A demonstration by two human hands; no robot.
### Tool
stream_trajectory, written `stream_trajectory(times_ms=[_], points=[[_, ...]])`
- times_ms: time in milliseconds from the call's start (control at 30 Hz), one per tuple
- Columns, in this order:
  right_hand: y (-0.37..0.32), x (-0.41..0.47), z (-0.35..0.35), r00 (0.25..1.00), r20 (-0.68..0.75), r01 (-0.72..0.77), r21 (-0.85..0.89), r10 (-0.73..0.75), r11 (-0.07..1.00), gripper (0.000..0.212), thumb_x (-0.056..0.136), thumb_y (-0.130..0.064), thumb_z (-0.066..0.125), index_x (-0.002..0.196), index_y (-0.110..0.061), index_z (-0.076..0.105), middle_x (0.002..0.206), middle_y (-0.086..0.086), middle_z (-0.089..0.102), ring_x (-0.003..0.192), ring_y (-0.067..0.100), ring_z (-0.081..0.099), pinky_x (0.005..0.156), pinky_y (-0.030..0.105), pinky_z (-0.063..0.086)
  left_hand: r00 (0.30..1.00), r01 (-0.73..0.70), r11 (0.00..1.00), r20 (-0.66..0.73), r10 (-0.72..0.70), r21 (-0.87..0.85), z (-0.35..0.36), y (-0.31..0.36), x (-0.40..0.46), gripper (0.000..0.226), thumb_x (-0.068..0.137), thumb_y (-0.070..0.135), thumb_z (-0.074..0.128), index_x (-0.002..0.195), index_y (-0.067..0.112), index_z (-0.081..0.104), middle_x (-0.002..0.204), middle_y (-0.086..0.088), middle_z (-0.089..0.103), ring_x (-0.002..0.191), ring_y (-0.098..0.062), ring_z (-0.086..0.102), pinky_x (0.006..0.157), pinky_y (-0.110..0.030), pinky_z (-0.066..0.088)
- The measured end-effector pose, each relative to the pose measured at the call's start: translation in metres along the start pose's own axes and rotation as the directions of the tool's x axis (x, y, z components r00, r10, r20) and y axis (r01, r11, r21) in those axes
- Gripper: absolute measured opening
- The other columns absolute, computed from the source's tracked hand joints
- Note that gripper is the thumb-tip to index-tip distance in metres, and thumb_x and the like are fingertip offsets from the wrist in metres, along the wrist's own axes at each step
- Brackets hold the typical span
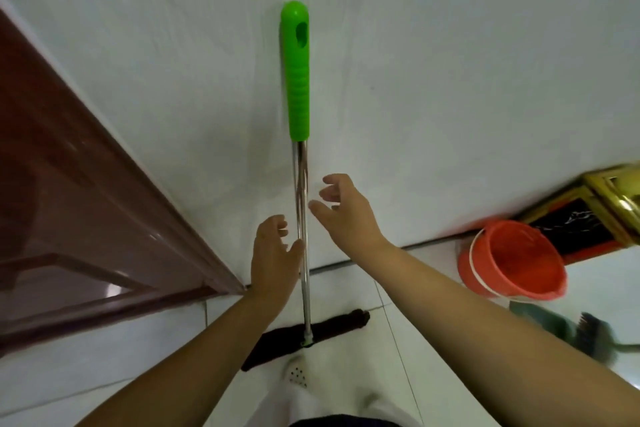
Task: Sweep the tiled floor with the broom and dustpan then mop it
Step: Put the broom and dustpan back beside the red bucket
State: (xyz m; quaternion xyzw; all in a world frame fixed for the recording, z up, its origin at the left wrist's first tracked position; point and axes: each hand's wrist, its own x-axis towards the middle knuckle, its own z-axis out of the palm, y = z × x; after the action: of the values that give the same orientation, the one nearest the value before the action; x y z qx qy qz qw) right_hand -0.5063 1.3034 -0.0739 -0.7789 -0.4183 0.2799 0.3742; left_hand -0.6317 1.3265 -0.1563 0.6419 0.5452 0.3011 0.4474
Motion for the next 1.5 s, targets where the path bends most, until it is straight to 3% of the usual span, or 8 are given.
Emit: stream_trajectory(times_ms=[167, 433, 567, 700, 900, 1067, 1267, 1500], points=[[0.046, -0.026, -0.024, 0.994, -0.017, -0.105, -0.012, 0.105, 0.994, 0.04, 0.091, -0.027, 0.059, 0.129, -0.02, 0.047, 0.107, -0.007, 0.057, 0.096, 0.007, 0.056, 0.082, 0.019, 0.044, 0.999, -0.014, 1.0, 0.033, 0.014, -0.021, 0.019, 0.005, -0.02, 0.037, 0.081, 0.01, 0.064, 0.108, 0.028, 0.048, 0.095, 0.021, 0.049, 0.088, 0.002, 0.054, 0.071, -0.013, 0.041], [0.129, -0.105, -0.109, 0.952, -0.139, -0.272, 0.012, 0.271, 0.962, 0.032, 0.094, -0.021, 0.051, 0.126, -0.022, 0.05, 0.102, -0.009, 0.057, 0.094, 0.007, 0.056, 0.08, 0.02, 0.047, 0.945, -0.16, 0.986, 0.296, 0.142, 0.039, 0.111, 0.058, -0.089, 0.032, 0.086, 0.014, 0.063, 0.11, 0.028, 0.047, 0.096, 0.021, 0.05, 0.089, 0.004, 0.053, 0.065, -0.007, 0.04], [0.182, -0.159, -0.173, 0.915, -0.205, -0.34, 0.074, 0.347, 0.938, 0.026, 0.094, -0.019, 0.05, 0.119, -0.021, 0.055, 0.09, -0.008, 0.059, 0.077, 0.008, 0.059, 0.067, 0.018, 0.051, 0.875, -0.205, 0.977, 0.457, 0.158, 0.054, 0.178, 0.088, -0.144, 0.023, 0.09, 0.018, 0.058, 0.104, 0.031, 0.047, 0.093, 0.017, 0.055, 0.083, 0.004, 0.055, 0.063, -0.009, 0.039], [0.244, -0.223, -0.244, 0.868, -0.256, -0.403, 0.135, 0.425, 0.905, 0.021, 0.094, -0.016, 0.053, 0.114, -0.021, 0.057, 0.087, -0.009, 0.059, 0.085, 0.016, 0.065, 0.071, 0.022, 0.053, 0.763, -0.265, 0.963, 0.623, 0.173, 0.057, 0.258, 0.12, -0.213, 0.02, 0.09, 0.021, 0.055, 0.105, 0.032, 0.046, 0.088, 0.017, 0.056, 0.078, 0.001, 0.056, 0.06, -0.014, 0.042], [0.335, -0.315, -0.34, 0.757, -0.376, -0.498, 0.199, 0.535, 0.844, 0.02, 0.092, -0.015, 0.054, 0.11, -0.018, 0.061, 0.096, -0.004, 0.062, 0.084, 0.008, 0.06, 0.076, 0.022, 0.052, 0.574, -0.351, 0.936, 0.789, 0.219, -0.005, 0.368, 0.164, -0.317, 0.015, 0.09, 0.021, 0.053, 0.096, 0.034, 0.047, 0.085, 0.009, 0.057, 0.077, -0.008, 0.058, 0.06, -0.017, 0.043], [0.378, -0.37, -0.398, 0.657, -0.448, -0.531, 0.295, 0.606, 0.794, 0.014, 0.089, -0.012, 0.055, 0.096, -0.024, 0.059, 0.091, -0.002, 0.064, 0.083, 0.014, 0.061, 0.081, 0.035, 0.056, 0.476, -0.373, 0.928, 0.853, 0.214, -0.025, 0.425, 0.188, -0.378, 0.013, 0.091, 0.018, 0.053, 0.101, 0.026, 0.051, 0.085, 0.006, 0.057, 0.078, -0.012, 0.058, 0.066, -0.024, 0.051], [0.413, -0.385, -0.443, 0.625, -0.462, -0.526, 0.348, 0.63, 0.776, 0.014, 0.091, -0.014, 0.054, 0.096, -0.026, 0.06, 0.089, -0.004, 0.064, 0.082, 0.013, 0.062, 0.075, 0.029, 0.057, 0.434, -0.405, 0.914, 0.875, 0.212, -0.02, 0.474, 0.217, -0.401, 0.015, 0.091, 0.015, 0.054, 0.105, 0.021, 0.054, 0.088, 0.0, 0.06, 0.079, -0.017, 0.06, 0.069, -0.033, 0.052], [0.453, -0.376, -0.506, 0.599, -0.454, -0.534, 0.387, 0.659, 0.752, 0.015, 0.09, -0.012, 0.054, 0.1, -0.017, 0.063, 0.097, 0.001, 0.064, 0.089, 0.017, 0.062, 0.078, 0.03, 0.056, 0.389, -0.358, 0.932, 0.897, 0.209, -0.062, 0.563, 0.245, -0.404, 0.025, 0.089, 0.011, 0.058, 0.088, 0.035, 0.051, 0.089, 0.006, 0.06, 0.081, -0.009, 0.059, 0.062, -0.017, 0.043]])
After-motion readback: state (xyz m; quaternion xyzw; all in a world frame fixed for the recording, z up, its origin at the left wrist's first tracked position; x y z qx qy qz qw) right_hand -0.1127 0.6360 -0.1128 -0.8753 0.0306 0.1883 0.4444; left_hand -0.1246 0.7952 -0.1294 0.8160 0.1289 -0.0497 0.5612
